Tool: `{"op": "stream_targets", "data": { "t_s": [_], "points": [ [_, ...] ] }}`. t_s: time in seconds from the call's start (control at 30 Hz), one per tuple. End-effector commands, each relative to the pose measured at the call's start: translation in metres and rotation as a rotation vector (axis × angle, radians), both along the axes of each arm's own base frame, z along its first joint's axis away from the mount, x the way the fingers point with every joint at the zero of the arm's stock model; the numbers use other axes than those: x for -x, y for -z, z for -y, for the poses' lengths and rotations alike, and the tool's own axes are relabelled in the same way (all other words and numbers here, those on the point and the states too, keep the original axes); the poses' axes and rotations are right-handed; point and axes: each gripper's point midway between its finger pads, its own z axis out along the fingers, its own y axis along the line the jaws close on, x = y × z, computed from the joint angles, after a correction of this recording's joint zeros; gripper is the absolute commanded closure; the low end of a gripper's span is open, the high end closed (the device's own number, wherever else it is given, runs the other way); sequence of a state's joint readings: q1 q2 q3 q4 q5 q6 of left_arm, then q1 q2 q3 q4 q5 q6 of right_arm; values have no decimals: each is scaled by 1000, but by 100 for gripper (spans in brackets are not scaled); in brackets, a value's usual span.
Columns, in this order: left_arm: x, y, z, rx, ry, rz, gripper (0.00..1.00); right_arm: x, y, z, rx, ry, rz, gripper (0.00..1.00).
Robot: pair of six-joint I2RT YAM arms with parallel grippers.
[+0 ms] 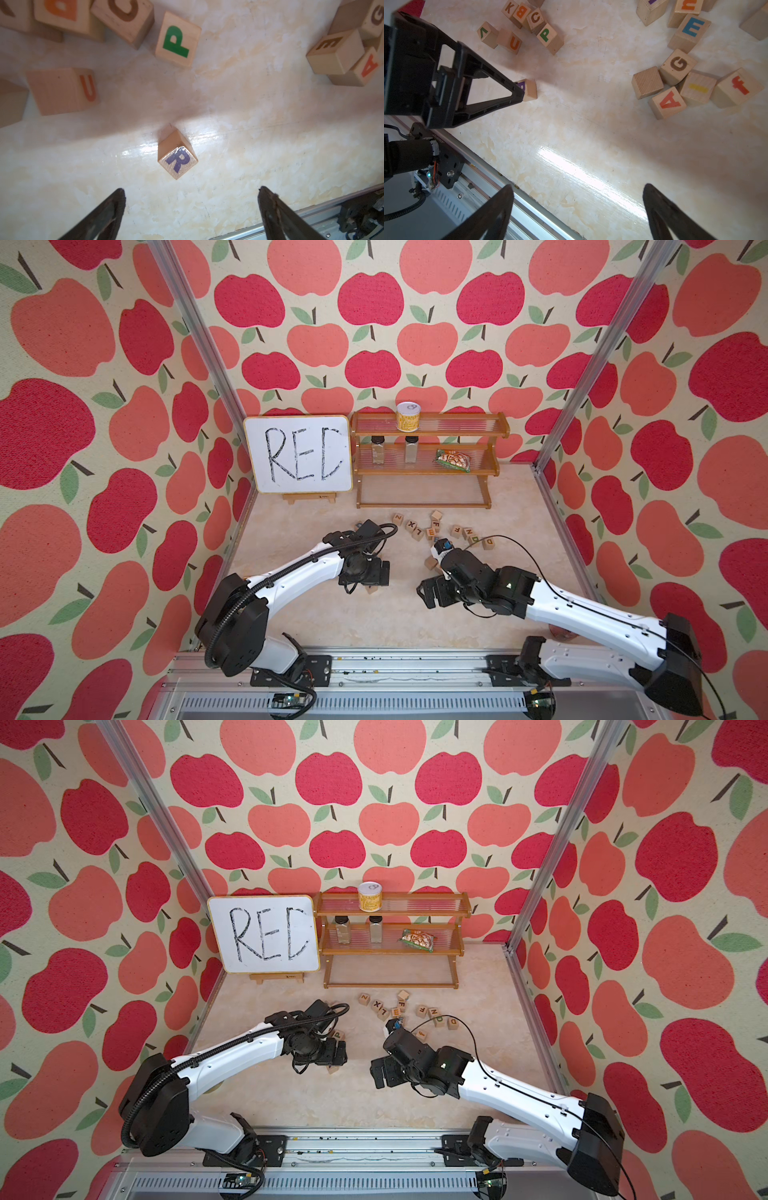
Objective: Assemble the uppercase word "red" with letter blocks
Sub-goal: Place the letter block at the center of the board, then adjust the letter block at the center of the board.
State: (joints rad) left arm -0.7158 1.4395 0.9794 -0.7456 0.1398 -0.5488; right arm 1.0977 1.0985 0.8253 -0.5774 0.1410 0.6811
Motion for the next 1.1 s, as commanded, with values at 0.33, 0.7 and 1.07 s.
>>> {"op": "stream_targets", "data": {
  "t_s": [0.33,0.7,1.07],
  "points": [
    [-10,25,9,-44,262,64,31,2,0,7,23,-21,-6,1],
    [-12,51,7,-78,301,45,32,-4,-1,18,13,-2,-18,1],
    [-13,65,5,-105,312,32,47,-6,2,27,15,14,-29,1]
  ]
}}
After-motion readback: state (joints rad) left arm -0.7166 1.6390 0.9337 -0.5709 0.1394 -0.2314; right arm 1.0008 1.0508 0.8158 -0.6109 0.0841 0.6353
